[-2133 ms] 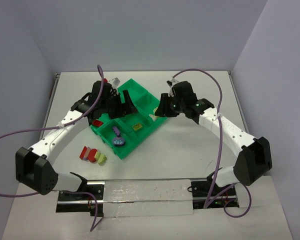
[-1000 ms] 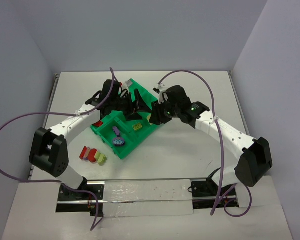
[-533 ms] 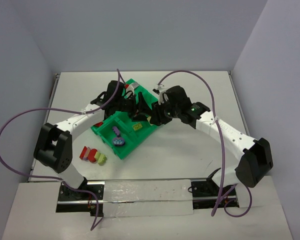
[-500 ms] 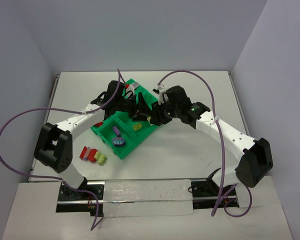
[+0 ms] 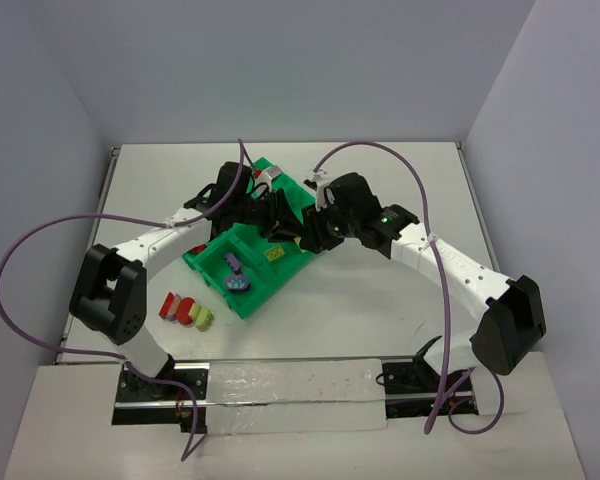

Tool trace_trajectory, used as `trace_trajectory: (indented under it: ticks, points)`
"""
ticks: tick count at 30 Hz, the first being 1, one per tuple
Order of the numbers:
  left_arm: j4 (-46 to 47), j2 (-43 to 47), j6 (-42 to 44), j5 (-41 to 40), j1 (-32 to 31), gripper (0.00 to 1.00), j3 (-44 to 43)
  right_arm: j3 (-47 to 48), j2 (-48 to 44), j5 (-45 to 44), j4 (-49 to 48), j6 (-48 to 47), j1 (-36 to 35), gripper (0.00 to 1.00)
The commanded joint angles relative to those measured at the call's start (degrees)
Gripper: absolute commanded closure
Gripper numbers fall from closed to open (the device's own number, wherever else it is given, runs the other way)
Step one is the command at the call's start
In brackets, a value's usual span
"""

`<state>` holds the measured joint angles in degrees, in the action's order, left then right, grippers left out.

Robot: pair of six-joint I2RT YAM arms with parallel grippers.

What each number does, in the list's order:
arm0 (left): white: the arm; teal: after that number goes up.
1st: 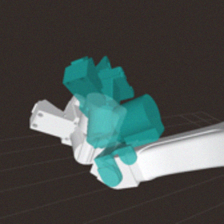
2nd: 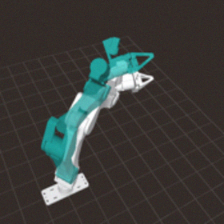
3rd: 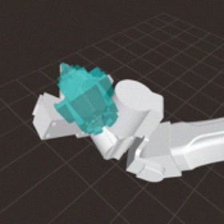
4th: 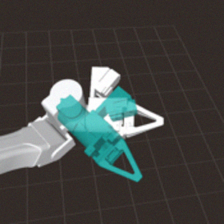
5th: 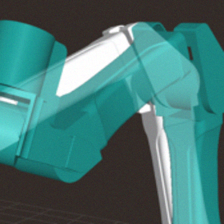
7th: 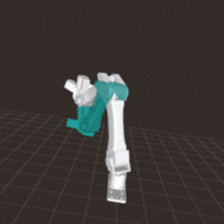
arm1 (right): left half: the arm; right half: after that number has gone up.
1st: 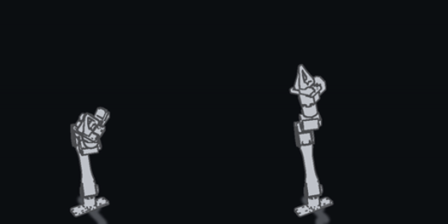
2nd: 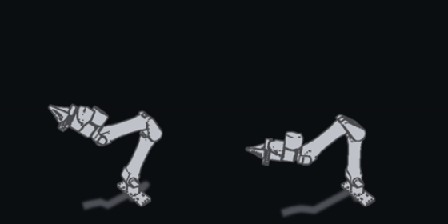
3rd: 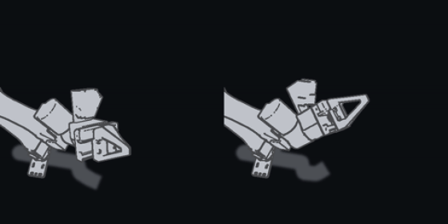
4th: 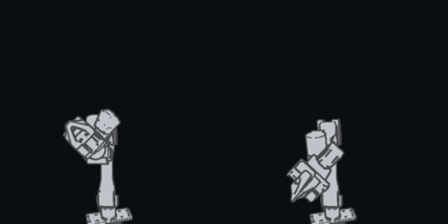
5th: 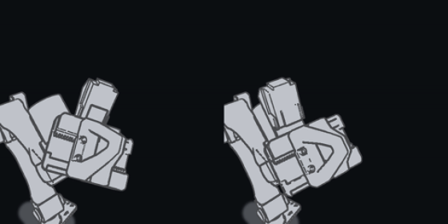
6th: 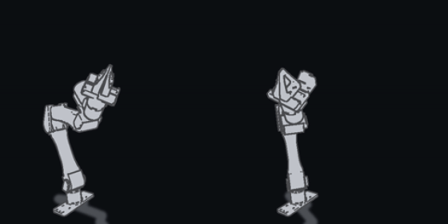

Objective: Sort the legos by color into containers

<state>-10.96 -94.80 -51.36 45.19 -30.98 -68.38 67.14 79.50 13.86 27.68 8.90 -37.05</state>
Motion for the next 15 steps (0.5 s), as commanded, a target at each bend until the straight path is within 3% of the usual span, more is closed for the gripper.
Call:
trace_trajectory:
  ticks: [1,4,9,15]
  points:
    - [-1.83,0.51,2.39,-1.19,0.28,1.00,-1.67,3.47,-1.70,-2.59,-1.40,1.41,-0.04,0.58]
    - [-2.51,0.77,2.32,-2.42,1.08,1.00,-1.77,2.97,-2.49,-3.01,-1.58,1.85,-0.03,0.53]
    - [-3.35,1.16,2.47,-3.43,2.47,1.00,-1.62,1.79,-3.83,-4.53,-1.87,2.47,0.03,0.32]
    - [-3.54,1.96,2.55,-3.80,2.92,1.00,-1.08,0.76,-3.91,-3.37,-2.58,3.11,0.14,0.30]
